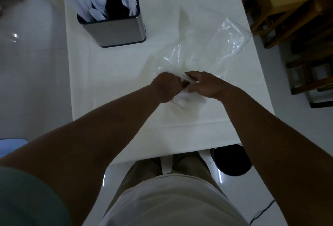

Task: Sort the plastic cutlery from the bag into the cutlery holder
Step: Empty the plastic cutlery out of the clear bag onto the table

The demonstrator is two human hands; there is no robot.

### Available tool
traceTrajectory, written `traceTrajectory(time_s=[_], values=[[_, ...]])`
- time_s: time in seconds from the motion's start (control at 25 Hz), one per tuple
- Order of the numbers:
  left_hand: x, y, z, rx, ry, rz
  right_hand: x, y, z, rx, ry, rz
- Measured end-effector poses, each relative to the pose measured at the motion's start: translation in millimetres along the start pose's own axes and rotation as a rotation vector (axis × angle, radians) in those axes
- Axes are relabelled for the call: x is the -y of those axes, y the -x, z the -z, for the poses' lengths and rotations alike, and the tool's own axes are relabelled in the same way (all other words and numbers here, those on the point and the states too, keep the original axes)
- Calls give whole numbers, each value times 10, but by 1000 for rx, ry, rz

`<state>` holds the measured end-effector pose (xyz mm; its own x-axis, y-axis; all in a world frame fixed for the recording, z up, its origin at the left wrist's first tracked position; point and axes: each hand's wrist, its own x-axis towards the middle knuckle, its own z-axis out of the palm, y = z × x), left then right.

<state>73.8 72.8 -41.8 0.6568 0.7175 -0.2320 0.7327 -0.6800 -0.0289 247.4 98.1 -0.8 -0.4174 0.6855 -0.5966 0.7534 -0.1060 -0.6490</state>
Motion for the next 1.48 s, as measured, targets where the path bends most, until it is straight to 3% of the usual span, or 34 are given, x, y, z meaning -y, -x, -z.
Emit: traceTrajectory(time_s=[0.08, 0.16, 0.2, 0.4, 0.48, 0.6, 0.68, 0.76, 0.92, 1.0, 1.12, 1.2, 1.48], values=[[-24, 3, -51, -105, 126, 70, -42, 17, 44, -28, 69, 8], [-36, -44, -80, -15, 148, 202, -73, 30, 96, -63, 161, 5], [-47, -60, -99, 17, 71, 161, -74, 38, 112, -55, 208, -4], [-47, -15, -39, 20, 176, 163, -47, 113, 106, 60, 445, -42], [-49, -22, -11, 54, 171, 144, -49, 113, 113, 48, 432, -57], [-51, 30, 41, -40, 211, 63, -30, 157, 171, 69, 364, -70], [0, 55, 19, 6, 182, 156, -69, 208, 196, 86, 415, -71], [31, 92, 44, 110, 71, 208, -111, 226, 149, 21, 486, -80], [0, 71, 86, 103, 58, 230, -119, 207, 15, -187, 697, -144], [-11, 65, 58, 136, 107, 250, -82, 224, 19, -195, 643, -241], [-18, 91, 44, 171, 194, 282, -135, 212, -19, -140, 260, -348], [-29, 112, 36, 189, 204, 286, -173, 205, -58, -187, 132, -327], [-64, 116, 47, 287, 176, 271, -216, 214, -147, -312, 308, -227]])
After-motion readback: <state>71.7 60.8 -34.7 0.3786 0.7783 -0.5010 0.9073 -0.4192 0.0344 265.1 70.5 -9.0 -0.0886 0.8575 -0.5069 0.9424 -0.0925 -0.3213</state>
